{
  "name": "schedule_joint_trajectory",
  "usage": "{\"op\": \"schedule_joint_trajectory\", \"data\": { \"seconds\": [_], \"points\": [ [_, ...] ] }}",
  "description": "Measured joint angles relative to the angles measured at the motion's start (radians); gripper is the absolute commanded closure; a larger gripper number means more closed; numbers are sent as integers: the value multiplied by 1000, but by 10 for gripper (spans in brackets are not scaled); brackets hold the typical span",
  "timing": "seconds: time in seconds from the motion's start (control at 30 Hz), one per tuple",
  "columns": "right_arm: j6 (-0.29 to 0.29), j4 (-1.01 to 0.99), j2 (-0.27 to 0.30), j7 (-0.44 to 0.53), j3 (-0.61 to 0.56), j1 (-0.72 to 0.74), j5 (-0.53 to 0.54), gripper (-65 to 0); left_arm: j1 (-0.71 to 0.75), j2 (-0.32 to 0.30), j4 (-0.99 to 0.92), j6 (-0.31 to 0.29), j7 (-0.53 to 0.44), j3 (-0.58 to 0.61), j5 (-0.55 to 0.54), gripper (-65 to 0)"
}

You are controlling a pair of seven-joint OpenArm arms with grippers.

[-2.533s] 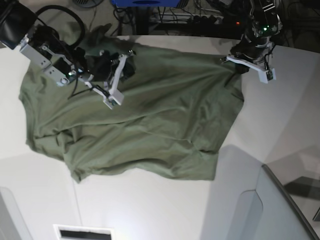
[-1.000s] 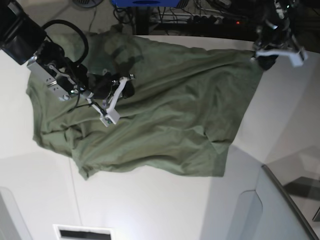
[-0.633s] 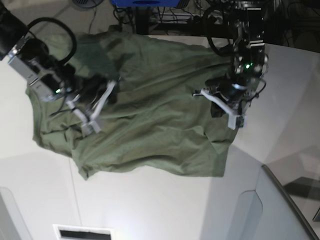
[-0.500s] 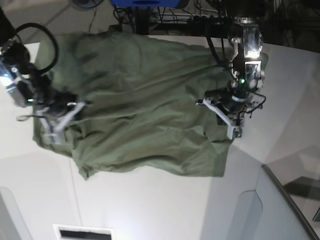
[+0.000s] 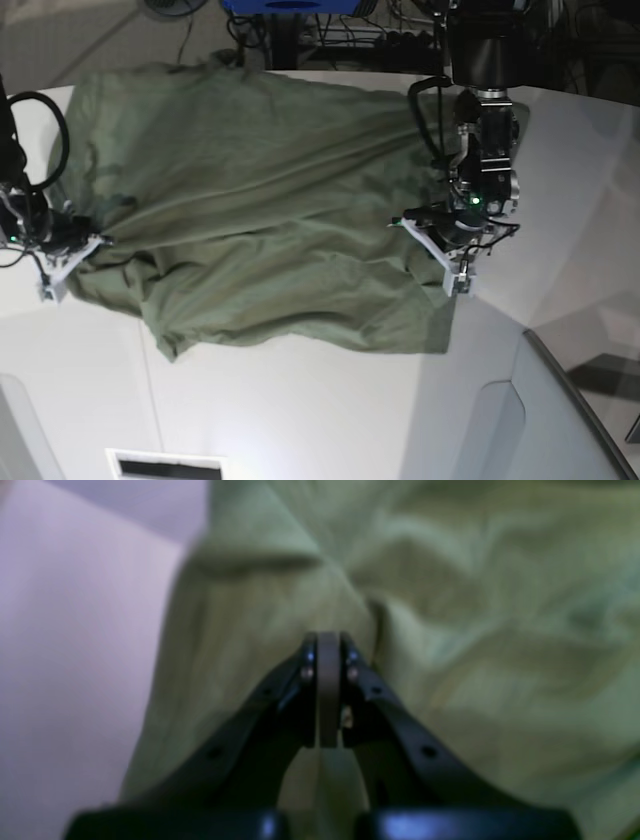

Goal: Layout the t-shirt on the table in an organized manner, then fold the t-shirt properly
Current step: 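Regrasp the shirt edge with the left gripper near its shoulder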

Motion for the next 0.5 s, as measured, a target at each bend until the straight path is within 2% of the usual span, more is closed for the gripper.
{"op": "schedule_joint_trajectory", "data": {
  "seconds": [0.1,0.23,0.37,0.5],
  "points": [
    [-27,-32,5,40,6,0,-2,-3,5,-22,5,11,-8,-14,5,0],
    [-161,-35,11,61,6,2,-18,-3,24,-36,8,8,-5,-12,4,0],
    [-263,-37,11,66,6,0,-31,-3,24,-36,6,7,-5,-11,3,0],
    [-283,-39,-4,62,53,-7,-41,-3,27,-36,2,8,-11,-1,4,0]
  ]
}}
